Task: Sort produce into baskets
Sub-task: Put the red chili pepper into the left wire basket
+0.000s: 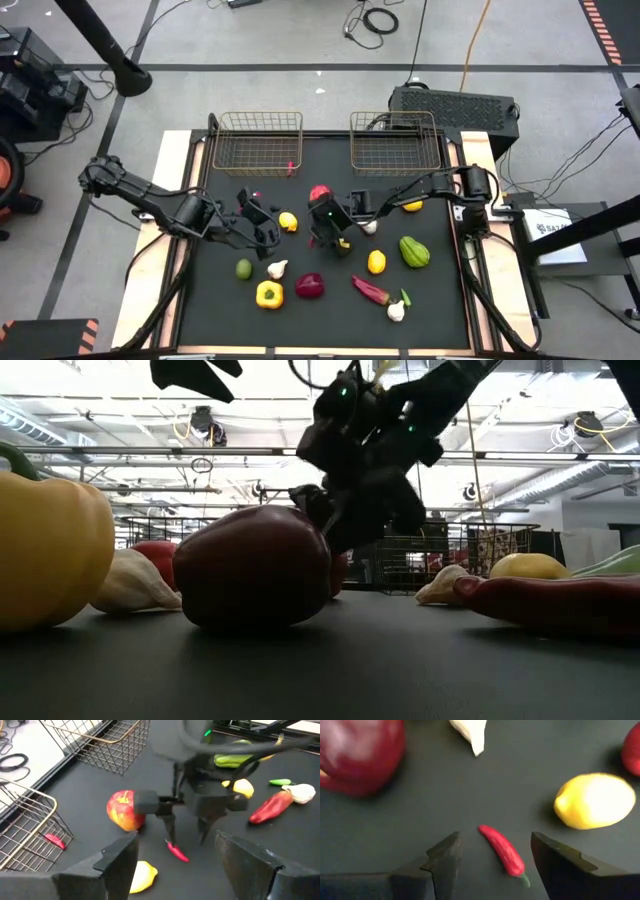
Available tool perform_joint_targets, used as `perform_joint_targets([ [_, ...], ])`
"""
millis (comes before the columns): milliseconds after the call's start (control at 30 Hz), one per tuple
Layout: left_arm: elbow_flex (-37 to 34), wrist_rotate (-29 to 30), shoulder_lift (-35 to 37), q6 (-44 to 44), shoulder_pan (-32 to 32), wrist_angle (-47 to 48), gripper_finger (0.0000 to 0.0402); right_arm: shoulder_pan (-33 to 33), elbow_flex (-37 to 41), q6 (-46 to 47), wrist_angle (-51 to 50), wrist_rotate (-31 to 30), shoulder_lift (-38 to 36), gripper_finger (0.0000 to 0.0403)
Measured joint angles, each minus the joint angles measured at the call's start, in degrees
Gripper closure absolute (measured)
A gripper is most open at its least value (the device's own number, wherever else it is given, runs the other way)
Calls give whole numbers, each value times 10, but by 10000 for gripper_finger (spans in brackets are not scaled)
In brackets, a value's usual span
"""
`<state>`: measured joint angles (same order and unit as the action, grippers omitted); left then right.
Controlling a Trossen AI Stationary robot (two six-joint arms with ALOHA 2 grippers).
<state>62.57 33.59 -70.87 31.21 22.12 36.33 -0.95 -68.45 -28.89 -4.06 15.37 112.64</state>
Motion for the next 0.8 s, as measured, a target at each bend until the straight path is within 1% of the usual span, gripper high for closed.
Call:
perform_joint_targets([
  [200,0,12,0,1,3,-3,132,-13,0,-22,36,-3,43,173],
  [333,-1,12,0,2,7,-3,132,-14,0,-2,52,3,63,173],
  [433,-1,12,0,2,11,-2,132,-14,-1,2,52,2,64,176],
  [567,-1,12,0,2,16,1,132,-19,-1,26,45,2,64,202],
  [800,-1,13,0,2,21,1,132,-20,-1,48,28,7,65,273],
])
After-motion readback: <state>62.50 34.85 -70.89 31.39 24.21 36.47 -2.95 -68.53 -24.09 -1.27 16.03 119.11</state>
